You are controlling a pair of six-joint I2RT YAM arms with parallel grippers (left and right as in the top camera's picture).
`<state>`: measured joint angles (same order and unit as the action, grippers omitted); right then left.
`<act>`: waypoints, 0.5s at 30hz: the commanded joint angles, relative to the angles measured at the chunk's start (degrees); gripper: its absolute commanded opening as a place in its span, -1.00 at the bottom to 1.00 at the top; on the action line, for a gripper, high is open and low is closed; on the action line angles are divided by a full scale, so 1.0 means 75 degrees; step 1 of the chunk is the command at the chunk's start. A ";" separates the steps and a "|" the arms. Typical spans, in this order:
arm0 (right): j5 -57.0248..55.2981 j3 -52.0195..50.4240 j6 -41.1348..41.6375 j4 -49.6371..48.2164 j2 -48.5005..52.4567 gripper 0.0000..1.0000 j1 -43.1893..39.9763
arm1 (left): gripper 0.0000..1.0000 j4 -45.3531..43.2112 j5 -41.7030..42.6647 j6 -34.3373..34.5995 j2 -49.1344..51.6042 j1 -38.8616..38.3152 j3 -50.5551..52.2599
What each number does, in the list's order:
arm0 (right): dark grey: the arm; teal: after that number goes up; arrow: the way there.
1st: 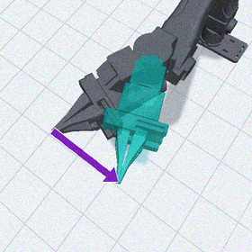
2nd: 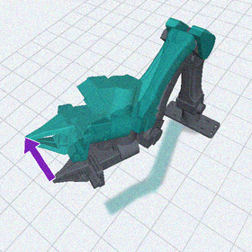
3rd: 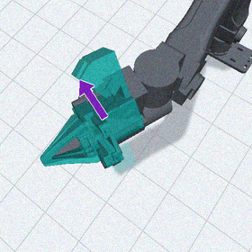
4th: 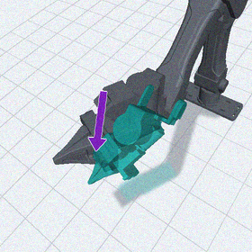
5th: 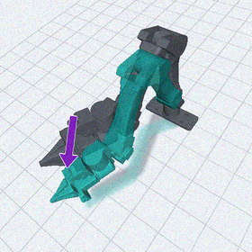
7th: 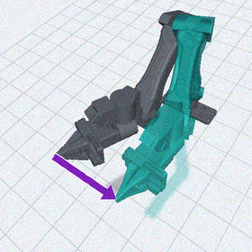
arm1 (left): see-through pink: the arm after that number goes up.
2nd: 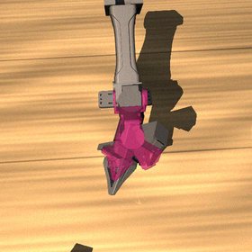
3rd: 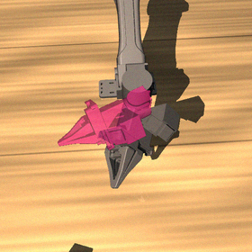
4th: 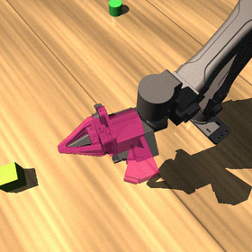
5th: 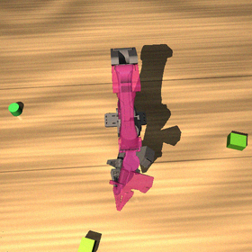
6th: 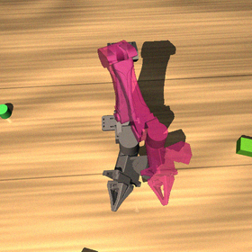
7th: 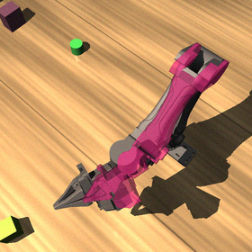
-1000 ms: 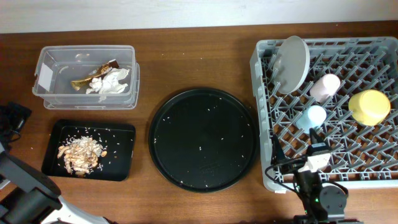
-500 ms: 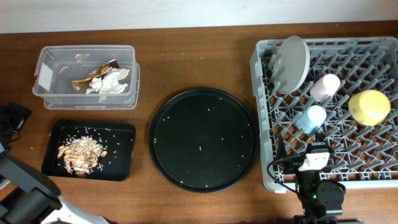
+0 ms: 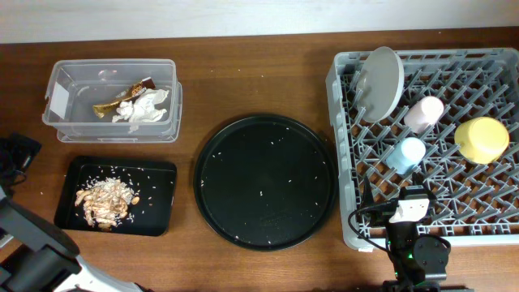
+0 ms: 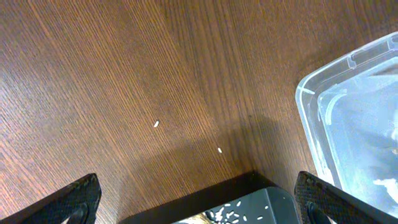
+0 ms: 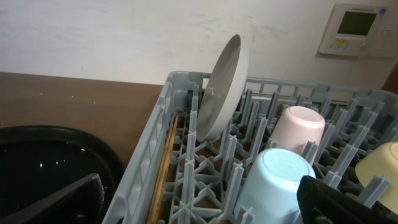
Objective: Sort waste into correct bins and load items into the dishwasher rack
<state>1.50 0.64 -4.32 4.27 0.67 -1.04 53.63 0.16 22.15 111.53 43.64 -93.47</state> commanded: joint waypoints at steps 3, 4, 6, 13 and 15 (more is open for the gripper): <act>-0.0093 -0.0044 0.0006 0.0038 -0.0061 0.97 0.0044 | 0.99 0.0009 0.0003 0.0044 -0.2626 -0.0283 -0.0012; -0.0093 -0.0044 0.0006 0.0038 -0.0061 0.97 0.0044 | 0.99 0.0009 0.0003 0.0044 -0.3197 -0.0600 -0.0012; -0.0093 -0.0044 0.0006 0.0035 -0.0061 0.97 0.0044 | 0.99 -0.0353 -0.0880 0.0041 -0.4535 -0.1711 -0.0006; -0.0093 -0.0044 0.0006 0.0038 -0.0061 0.97 0.0044 | 0.99 0.0857 -0.1501 0.0070 -0.6703 -0.3579 0.0437; -0.0093 -0.0044 0.0006 0.0035 -0.0061 0.97 0.0044 | 0.99 0.1119 -0.1891 0.0070 -0.7461 -0.4007 0.1612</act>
<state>1.30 0.64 -4.36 4.29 0.64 -1.04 60.82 -10.57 22.17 60.75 16.60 -89.71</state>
